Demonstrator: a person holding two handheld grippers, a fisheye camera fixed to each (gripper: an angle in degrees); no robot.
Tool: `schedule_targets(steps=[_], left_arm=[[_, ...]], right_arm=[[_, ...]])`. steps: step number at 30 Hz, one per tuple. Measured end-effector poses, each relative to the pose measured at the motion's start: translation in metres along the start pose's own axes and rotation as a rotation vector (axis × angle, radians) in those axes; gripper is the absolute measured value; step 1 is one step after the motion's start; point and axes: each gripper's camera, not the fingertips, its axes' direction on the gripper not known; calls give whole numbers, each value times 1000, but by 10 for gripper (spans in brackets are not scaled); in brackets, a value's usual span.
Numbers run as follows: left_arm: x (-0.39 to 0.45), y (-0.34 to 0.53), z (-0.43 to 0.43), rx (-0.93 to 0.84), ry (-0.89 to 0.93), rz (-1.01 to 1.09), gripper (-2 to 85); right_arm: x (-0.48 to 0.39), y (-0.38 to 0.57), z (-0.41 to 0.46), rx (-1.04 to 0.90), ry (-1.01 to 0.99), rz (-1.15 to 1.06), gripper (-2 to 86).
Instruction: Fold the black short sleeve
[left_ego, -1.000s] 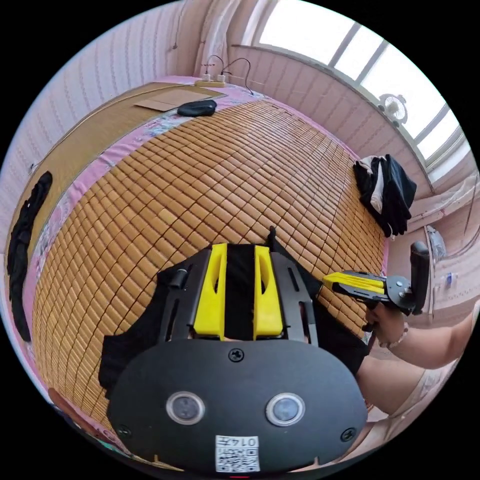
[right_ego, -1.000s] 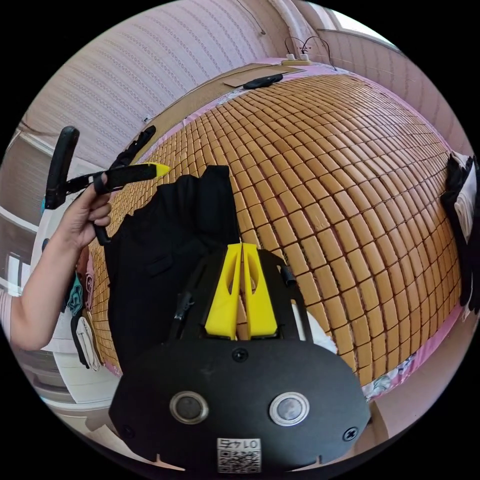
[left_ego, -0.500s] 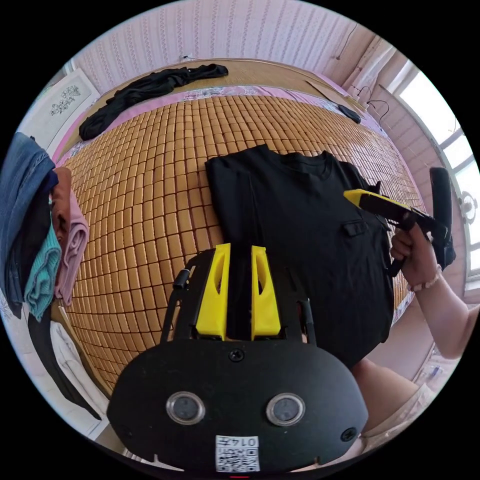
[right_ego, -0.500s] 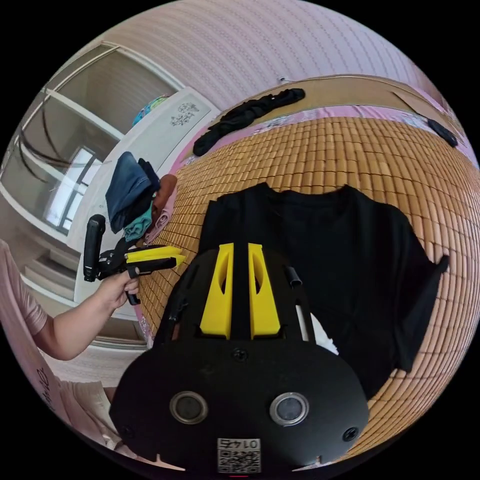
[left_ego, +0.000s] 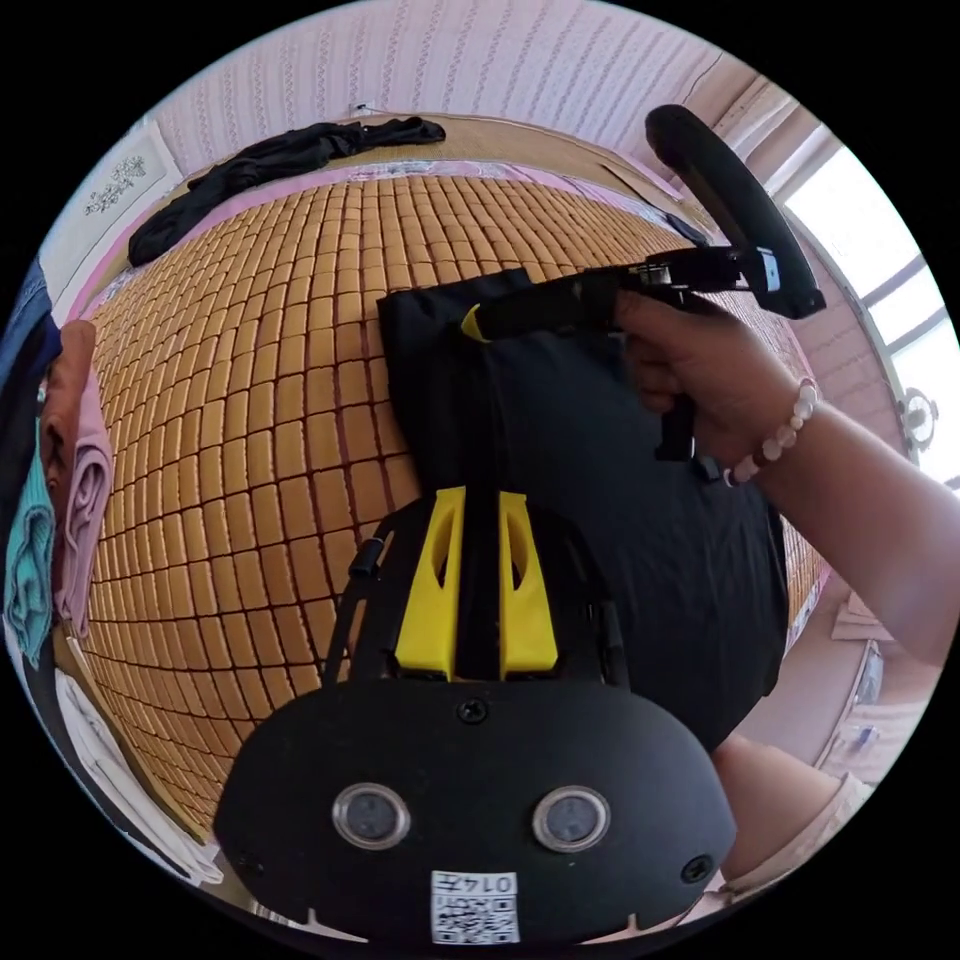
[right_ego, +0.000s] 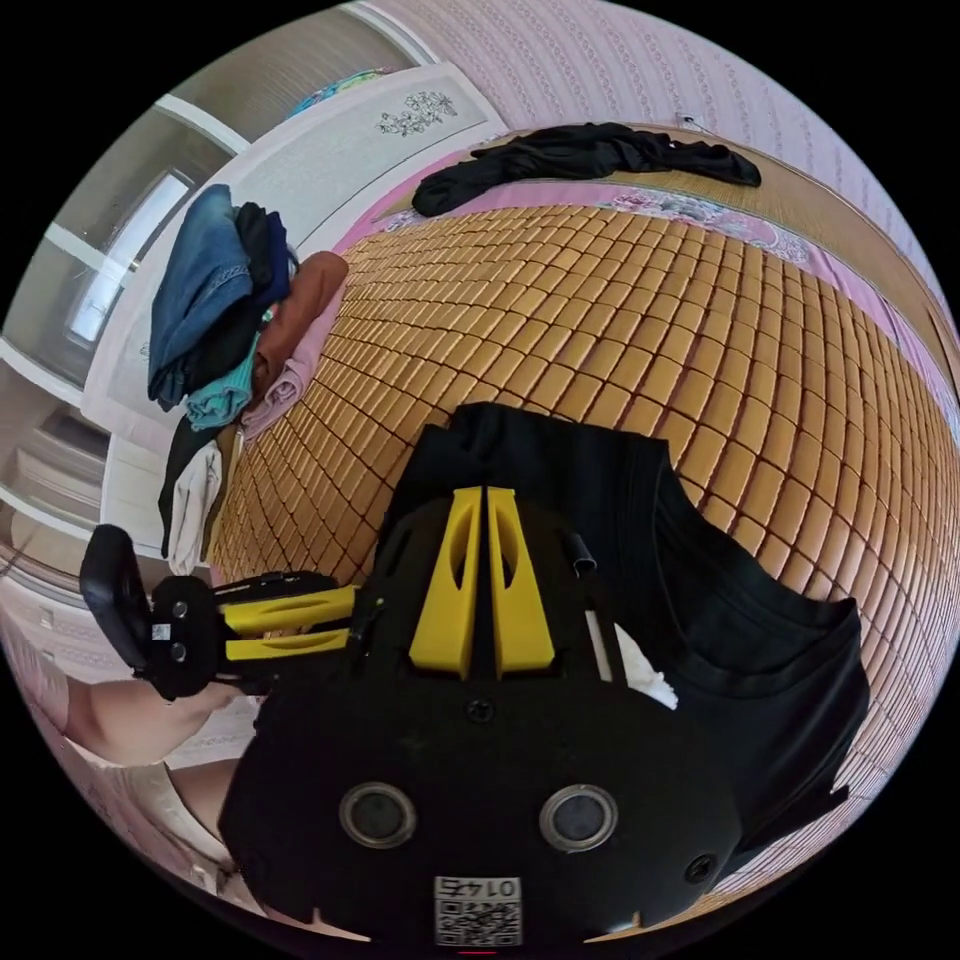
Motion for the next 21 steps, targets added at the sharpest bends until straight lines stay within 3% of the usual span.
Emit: schedule_targets(steps=[4,8,13,21], left_arm=[[-34,21,-34,101,-19,-68,40],[-87,48,-63,167,46,-213,29],[-140,80,-65,86,-7,-386,2],[-163,91,-72,123,122,-415,74]], right_arm=[[-20,-22,-7,33,-131,-101,4],[-51,-74,44,-63,-268,-165,6],[-69,-98,101,-201,-190,-232,17],[-56,-75,105,-149,9,-276,42]])
